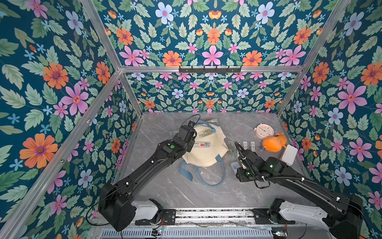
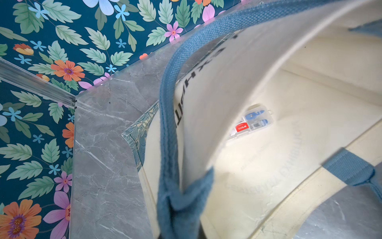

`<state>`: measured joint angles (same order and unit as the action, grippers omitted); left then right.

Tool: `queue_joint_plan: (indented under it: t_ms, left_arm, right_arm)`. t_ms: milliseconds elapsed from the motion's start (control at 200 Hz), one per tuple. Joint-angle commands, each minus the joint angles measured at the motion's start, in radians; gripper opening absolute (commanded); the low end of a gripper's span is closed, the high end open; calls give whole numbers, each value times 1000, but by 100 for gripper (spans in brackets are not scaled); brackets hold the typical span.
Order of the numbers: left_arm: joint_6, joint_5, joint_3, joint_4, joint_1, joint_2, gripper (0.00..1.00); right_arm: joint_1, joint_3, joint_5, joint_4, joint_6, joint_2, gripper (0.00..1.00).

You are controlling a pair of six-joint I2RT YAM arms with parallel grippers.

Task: Take out the compass set from the canvas bag
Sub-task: Place the compass set at the center of the board.

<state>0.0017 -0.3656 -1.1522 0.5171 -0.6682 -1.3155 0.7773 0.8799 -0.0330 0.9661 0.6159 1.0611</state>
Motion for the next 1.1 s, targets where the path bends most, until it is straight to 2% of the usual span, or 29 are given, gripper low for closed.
queue_joint_plan:
  t_ms: [0,105,285,735,975,1095]
  left_arm:
    - [-9,7,-1,-24,-1,-1,0]
    - [-7,22,-6,-29,-1,-1,0]
    - [-6,26,-4,-26,-1,13,0]
    - [-2,39,-1,-29,-1,29,0]
    - [-1,41,-3,-28,-1,36,0]
    - [1,38,4,-29,-1,42,0]
  right_arm:
    - [-64,-49,-55,103,106,-26,33]
    - [-110,-29,-110,87,84,20,33]
    - [-228,-60,-117,-3,71,98,33]
    - [-355,-179,-90,-199,42,225,32]
    - [-357,-153,-115,-210,-5,289,42]
    - [-397,-106,-96,-187,-47,345,45]
